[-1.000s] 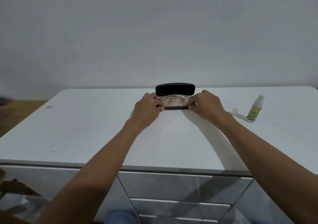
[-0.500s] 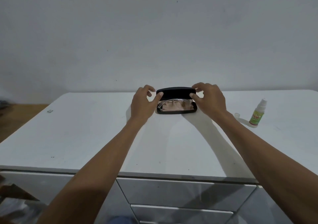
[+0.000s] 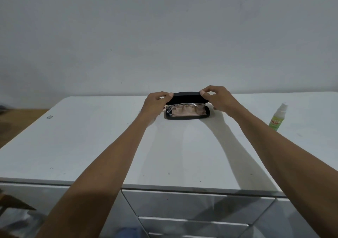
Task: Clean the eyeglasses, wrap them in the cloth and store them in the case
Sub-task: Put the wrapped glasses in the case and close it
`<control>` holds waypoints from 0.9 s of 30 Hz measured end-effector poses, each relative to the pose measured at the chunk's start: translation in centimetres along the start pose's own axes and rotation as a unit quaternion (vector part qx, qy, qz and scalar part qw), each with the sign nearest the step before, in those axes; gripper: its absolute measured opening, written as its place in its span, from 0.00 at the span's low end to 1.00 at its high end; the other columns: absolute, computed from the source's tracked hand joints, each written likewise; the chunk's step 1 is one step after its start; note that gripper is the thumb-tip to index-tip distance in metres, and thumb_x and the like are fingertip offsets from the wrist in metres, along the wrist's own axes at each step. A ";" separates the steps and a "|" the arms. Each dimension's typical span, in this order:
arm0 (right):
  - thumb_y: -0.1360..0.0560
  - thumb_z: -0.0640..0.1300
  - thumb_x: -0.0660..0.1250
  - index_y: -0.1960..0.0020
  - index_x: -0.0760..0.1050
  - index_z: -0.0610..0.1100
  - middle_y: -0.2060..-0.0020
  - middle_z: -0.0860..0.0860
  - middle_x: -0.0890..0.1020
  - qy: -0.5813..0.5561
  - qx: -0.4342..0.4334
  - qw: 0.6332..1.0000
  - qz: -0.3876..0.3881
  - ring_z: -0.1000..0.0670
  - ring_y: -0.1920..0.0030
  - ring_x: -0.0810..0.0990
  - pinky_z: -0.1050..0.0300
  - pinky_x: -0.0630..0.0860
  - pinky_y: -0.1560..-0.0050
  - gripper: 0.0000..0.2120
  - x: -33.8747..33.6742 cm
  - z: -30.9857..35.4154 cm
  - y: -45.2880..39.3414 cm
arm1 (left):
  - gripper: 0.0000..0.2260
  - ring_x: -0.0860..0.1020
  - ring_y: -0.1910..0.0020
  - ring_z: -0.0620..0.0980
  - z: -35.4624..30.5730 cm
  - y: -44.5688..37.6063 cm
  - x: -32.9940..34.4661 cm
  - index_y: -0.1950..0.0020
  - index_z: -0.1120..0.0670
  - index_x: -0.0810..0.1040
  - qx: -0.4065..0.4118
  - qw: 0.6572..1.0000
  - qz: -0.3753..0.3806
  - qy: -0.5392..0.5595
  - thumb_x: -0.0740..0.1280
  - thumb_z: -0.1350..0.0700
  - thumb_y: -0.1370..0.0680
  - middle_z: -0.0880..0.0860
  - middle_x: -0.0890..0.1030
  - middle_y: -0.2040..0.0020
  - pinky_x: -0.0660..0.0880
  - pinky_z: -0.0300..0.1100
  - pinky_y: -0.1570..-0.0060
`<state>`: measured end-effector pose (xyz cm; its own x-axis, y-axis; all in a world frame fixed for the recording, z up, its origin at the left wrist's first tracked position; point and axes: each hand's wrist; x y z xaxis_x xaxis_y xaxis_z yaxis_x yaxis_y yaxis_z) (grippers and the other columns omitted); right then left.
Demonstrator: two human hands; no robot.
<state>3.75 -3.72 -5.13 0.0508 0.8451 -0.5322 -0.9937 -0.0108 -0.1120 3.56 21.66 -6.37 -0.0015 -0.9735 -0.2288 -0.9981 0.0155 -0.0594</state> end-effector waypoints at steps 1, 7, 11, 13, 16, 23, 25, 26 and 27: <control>0.20 0.57 0.68 0.52 0.81 0.56 0.50 0.57 0.82 -0.007 0.002 1.000 0.012 0.52 0.47 0.77 0.52 0.74 0.41 0.07 -0.2 0.1 0.2 | 0.07 0.73 0.66 0.46 0.0 0.1 -0.2 0.50 0.49 0.86 -0.005 1.000 0.010 0.008 0.72 0.47 0.21 0.46 0.83 0.56 0.69 0.37 0.63; 0.22 0.51 0.72 0.53 0.82 0.55 0.56 0.52 0.86 -0.008 -0.016 0.999 0.038 0.52 0.61 0.77 0.59 0.69 0.61 0.01 -0.5 -0.5 1.9 | 0.09 0.81 0.61 0.39 0.6 1.5 -1.0 0.43 0.58 0.85 0.014 0.998 0.052 0.034 0.74 0.58 0.22 0.52 0.85 0.54 0.74 0.29 0.63; 0.24 0.47 0.74 0.49 0.83 0.54 0.50 0.56 0.86 0.005 -0.048 0.999 0.024 0.50 0.44 0.82 0.53 0.74 0.45 0.05 -0.1 -1.6 2.8 | 0.12 0.83 0.59 0.39 1.2 2.2 -1.2 0.41 0.60 0.85 0.045 0.998 0.048 0.010 0.76 0.62 0.25 0.56 0.86 0.48 0.76 0.29 0.58; 0.25 0.48 0.75 0.48 0.83 0.55 0.48 0.55 0.86 0.017 -0.055 0.998 0.016 0.49 0.41 0.81 0.51 0.74 0.40 0.06 0.1 -1.9 3.1 | 0.13 0.79 0.65 0.37 1.4 2.5 -1.1 0.40 0.62 0.84 0.067 0.997 0.032 -0.013 0.75 0.63 0.24 0.56 0.84 0.50 0.74 0.25 0.62; 0.25 0.48 0.74 0.46 0.82 0.56 0.45 0.54 0.85 0.033 -0.062 0.997 0.016 0.49 0.40 0.80 0.49 0.74 0.38 0.08 0.3 -2.1 3.4 | 0.13 0.77 0.57 0.46 2.0 2.6 -1.1 0.42 0.59 0.85 0.085 0.996 0.017 -0.031 0.77 0.62 0.26 0.62 0.83 0.48 0.74 0.25 0.60; 0.23 0.46 0.73 0.45 0.80 0.56 0.42 0.54 0.83 0.061 -0.080 0.995 0.019 0.48 0.43 0.80 0.57 0.72 0.46 0.09 0.4 -2.1 3.7 | 0.15 0.83 0.58 0.43 2.2 2.8 -1.1 0.41 0.62 0.84 0.076 0.997 0.024 -0.013 0.77 0.67 0.27 0.63 0.84 0.45 0.79 0.31 0.57; 0.23 0.46 0.73 0.45 0.79 0.58 0.42 0.55 0.83 0.073 -0.089 0.993 0.025 0.47 0.42 0.81 0.54 0.75 0.42 0.10 0.3 -2.1 3.7 | 0.15 0.83 0.56 0.46 2.3 2.7 -1.2 0.42 0.61 0.85 0.070 0.997 0.029 -0.012 0.77 0.67 0.28 0.62 0.84 0.46 0.80 0.34 0.55; 0.23 0.46 0.73 0.45 0.79 0.58 0.42 0.55 0.83 0.079 -0.093 0.992 0.028 0.46 0.41 0.81 0.51 0.76 0.40 0.10 0.3 -2.1 3.7 | 0.16 0.84 0.54 0.49 2.4 2.7 -1.2 0.42 0.59 0.85 0.068 0.997 0.035 -0.012 0.78 0.68 0.29 0.61 0.84 0.46 0.82 0.38 0.54; 0.23 0.46 0.73 0.45 0.78 0.59 0.42 0.55 0.83 0.086 -0.094 0.991 0.032 0.45 0.40 0.81 0.49 0.77 0.38 0.11 0.3 -2.0 3.8 | 0.17 0.84 0.52 0.52 2.5 2.6 -1.3 0.43 0.58 0.85 0.066 0.997 0.042 -0.012 0.78 0.68 0.30 0.60 0.84 0.46 0.83 0.43 0.51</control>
<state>0.22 -4.54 -7.40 0.0209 0.7365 -0.6762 -0.9598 -0.1745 -0.2198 1.07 23.57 -8.70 -0.0817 -0.9616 -0.2621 -0.9779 0.1281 -0.1654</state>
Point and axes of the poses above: each hand's wrist, its own y-axis away from the middle knuckle, its own x-axis out of the palm, z = x × y
